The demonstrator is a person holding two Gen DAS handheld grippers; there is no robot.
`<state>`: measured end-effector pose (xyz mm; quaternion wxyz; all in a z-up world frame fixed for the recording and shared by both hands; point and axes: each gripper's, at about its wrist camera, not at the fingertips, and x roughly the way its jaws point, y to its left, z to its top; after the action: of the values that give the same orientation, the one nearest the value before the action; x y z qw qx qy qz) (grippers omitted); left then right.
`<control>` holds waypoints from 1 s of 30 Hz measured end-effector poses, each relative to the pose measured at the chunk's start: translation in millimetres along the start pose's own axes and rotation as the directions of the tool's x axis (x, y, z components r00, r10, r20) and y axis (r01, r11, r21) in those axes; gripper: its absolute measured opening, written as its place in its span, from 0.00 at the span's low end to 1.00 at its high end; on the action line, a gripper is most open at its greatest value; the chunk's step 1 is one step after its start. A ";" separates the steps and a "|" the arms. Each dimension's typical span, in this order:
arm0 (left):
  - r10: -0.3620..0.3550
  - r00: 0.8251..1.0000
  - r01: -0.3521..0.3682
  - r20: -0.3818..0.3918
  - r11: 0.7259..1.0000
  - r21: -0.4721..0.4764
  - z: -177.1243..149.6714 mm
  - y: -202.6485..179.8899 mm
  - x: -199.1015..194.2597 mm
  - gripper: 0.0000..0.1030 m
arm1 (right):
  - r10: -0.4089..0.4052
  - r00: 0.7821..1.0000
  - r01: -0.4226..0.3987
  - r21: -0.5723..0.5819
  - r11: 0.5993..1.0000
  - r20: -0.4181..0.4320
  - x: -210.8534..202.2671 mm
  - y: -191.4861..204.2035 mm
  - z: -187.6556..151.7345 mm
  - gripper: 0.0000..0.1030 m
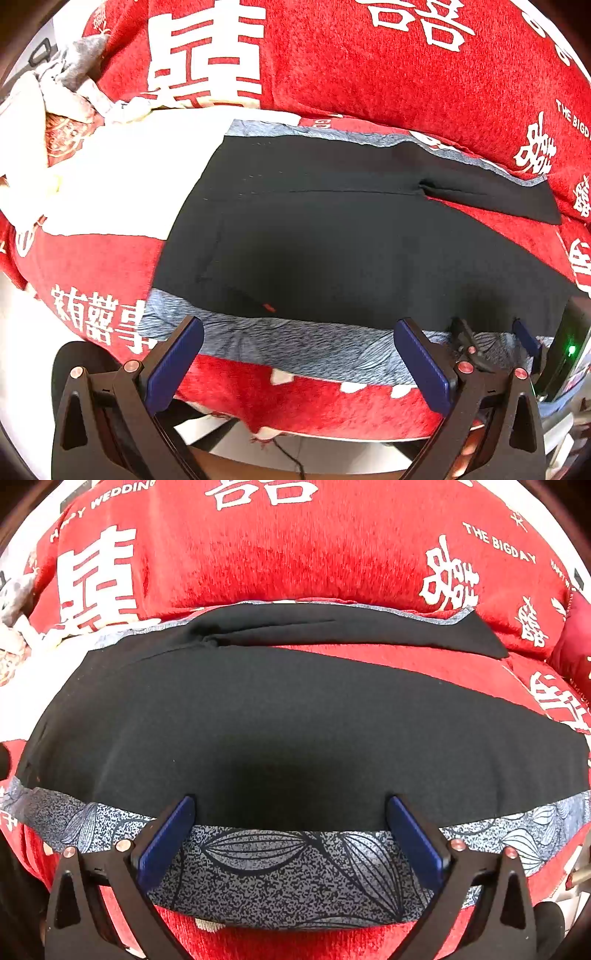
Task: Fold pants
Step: 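Position both grippers open over the patterned waistband of the black pants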
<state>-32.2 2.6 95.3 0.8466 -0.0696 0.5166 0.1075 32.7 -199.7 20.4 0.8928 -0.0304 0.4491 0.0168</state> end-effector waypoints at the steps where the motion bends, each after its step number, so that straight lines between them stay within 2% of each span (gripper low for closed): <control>1: 0.004 1.000 -0.004 0.001 1.000 0.003 1.9 2.5 -0.5 1.00 | 0.000 1.000 0.000 0.000 1.000 -0.002 0.5 -0.3 0.8 1.00; 5: 0.005 1.000 -0.005 0.015 1.000 -0.011 -13.8 10.8 2.7 1.00 | -0.001 1.000 0.001 -0.005 1.000 0.005 4.1 0.2 0.1 1.00; 7: 0.007 1.000 -0.007 0.004 1.000 -0.024 -12.8 12.2 5.9 1.00 | -0.004 1.000 0.004 -0.006 1.000 0.025 8.4 2.0 -9.1 1.00; 16: 0.039 0.999 -0.040 -0.021 0.998 -0.043 -16.6 3.8 40.8 1.00 | 0.017 0.999 -0.016 -0.020 1.000 0.041 7.8 0.2 -8.5 1.00; 21: 0.082 0.997 -0.082 0.013 0.997 -0.015 -13.3 -8.9 49.5 1.00 | 0.043 0.999 -0.042 -0.046 0.998 0.028 10.9 -4.1 -5.4 1.00; 24: 0.066 0.998 -0.065 0.025 0.997 -0.043 -11.9 -9.7 50.8 1.00 | 0.049 0.998 -0.047 -0.052 0.998 0.033 10.7 -5.1 -8.4 1.00; 28: 0.083 0.996 -0.082 0.042 0.997 -0.016 -10.0 -12.2 54.6 1.00 | 0.037 0.999 -0.035 -0.034 0.999 0.037 11.4 -4.1 -11.0 1.00; 30: 0.100 0.993 -0.100 0.057 0.995 0.008 -6.6 -13.0 55.2 1.00 | 0.029 1.000 -0.029 -0.030 0.999 0.001 13.7 -3.6 -5.9 1.00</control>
<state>-10.1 -5.4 43.2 0.8547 -0.0359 0.4960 0.1488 36.3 -203.6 6.1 0.8922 -0.0372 0.4487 0.0364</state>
